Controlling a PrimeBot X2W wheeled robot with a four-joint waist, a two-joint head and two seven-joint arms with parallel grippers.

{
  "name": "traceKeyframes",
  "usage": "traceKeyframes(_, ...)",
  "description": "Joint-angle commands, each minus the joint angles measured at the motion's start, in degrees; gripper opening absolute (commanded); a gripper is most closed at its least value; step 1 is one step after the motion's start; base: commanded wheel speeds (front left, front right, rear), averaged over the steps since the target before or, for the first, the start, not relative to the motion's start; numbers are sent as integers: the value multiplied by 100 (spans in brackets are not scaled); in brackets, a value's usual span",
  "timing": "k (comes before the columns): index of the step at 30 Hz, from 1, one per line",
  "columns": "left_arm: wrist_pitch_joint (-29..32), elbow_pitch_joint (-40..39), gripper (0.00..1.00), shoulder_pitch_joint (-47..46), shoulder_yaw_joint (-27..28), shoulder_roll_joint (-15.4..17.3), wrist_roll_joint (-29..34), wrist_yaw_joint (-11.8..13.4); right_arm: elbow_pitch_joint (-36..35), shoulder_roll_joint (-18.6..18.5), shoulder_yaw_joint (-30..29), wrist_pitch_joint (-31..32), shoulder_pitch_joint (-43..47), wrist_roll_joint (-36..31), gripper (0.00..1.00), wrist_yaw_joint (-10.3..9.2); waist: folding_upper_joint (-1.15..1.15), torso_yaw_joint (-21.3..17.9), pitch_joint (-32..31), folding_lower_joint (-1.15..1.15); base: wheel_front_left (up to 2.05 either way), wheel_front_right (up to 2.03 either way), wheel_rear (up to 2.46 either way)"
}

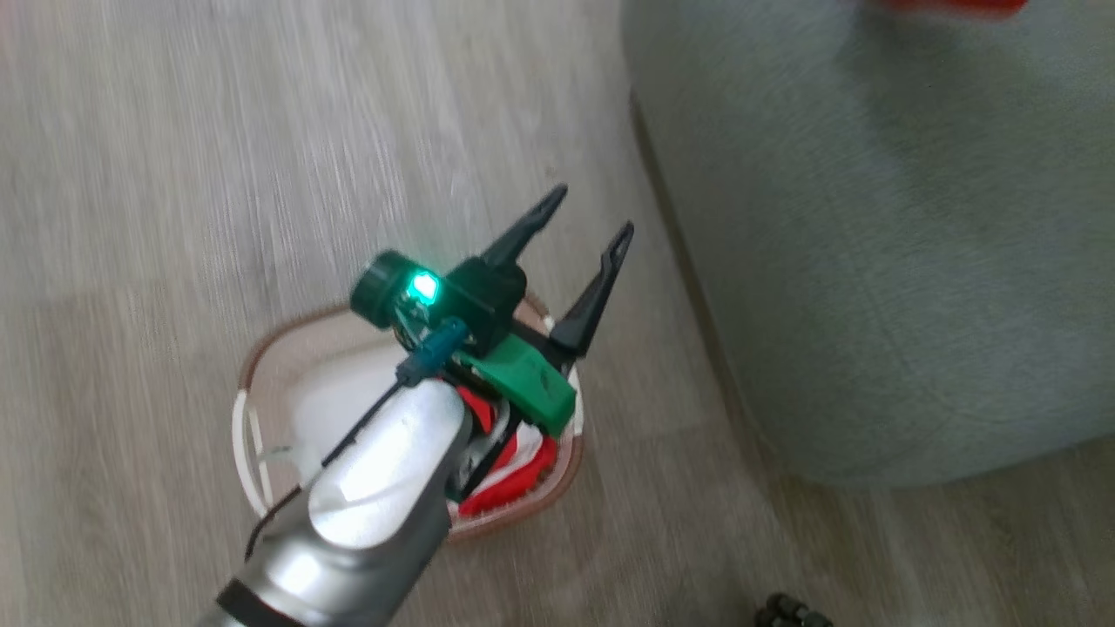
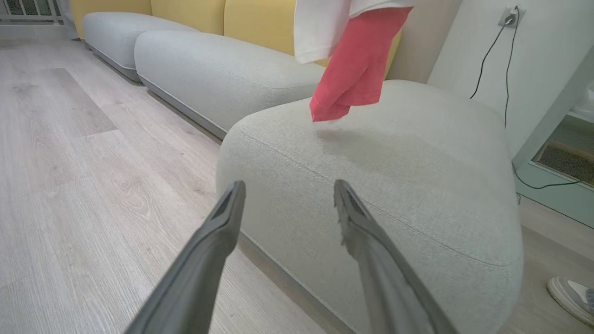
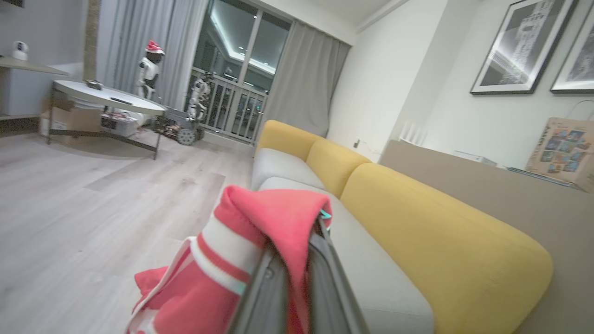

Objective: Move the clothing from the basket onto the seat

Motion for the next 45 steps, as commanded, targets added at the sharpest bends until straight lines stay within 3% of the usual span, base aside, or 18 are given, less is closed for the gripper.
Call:
traceKeyframes(1,-71,-237,100,-249,187,79,69,30,-72,-156,-93,-69,-245,-67,0,40,0,252,473,0,0,0,0)
traceKeyframes(6,-71,-374,100,-449,140,183,264,41,537,-609,-522,-270,-958,-492,0,40,0,483,980,0,0,0,0)
traceKeyframes(10,-54,-492,100,-571,145,258,336,83,946,-739,-1055,-488,-1298,-966,0,40,0,615,1320,0,0,0,0)
traceKeyframes(20,114,-690,100,-624,50,448,454,145,1373,113,-2076,-592,-399,-1805,0,40,0,697,1693,0,0,0,0)
traceKeyframes(27,180,-764,100,-556,49,568,433,205,1626,707,-2257,-593,355,-1952,0,40,0,637,1708,0,0,0,0)
traceKeyframes(28,186,-769,100,-549,48,578,429,212,1627,758,-2268,-593,414,-1942,8,40,0,626,1701,0,0,0,0)
traceKeyframes(30,196,-771,100,-534,42,590,417,225,1620,846,-2234,-593,536,-1927,59,40,0,604,1673,0,0,0,0)
traceKeyframes(31,198,-768,100,-524,40,593,408,232,1625,882,-2219,-593,590,-1902,100,40,0,590,1653,0,0,0,0)
traceKeyframes(38,161,-725,100,-425,60,585,302,266,1509,957,-1864,-593,1003,-1724,100,40,0,529,1432,0,0,0,0)
traceKeyframes(45,-4,-649,100,-179,241,507,75,347,778,898,-1366,-594,1692,-1262,100,40,0,607,743,0,0,0,0)
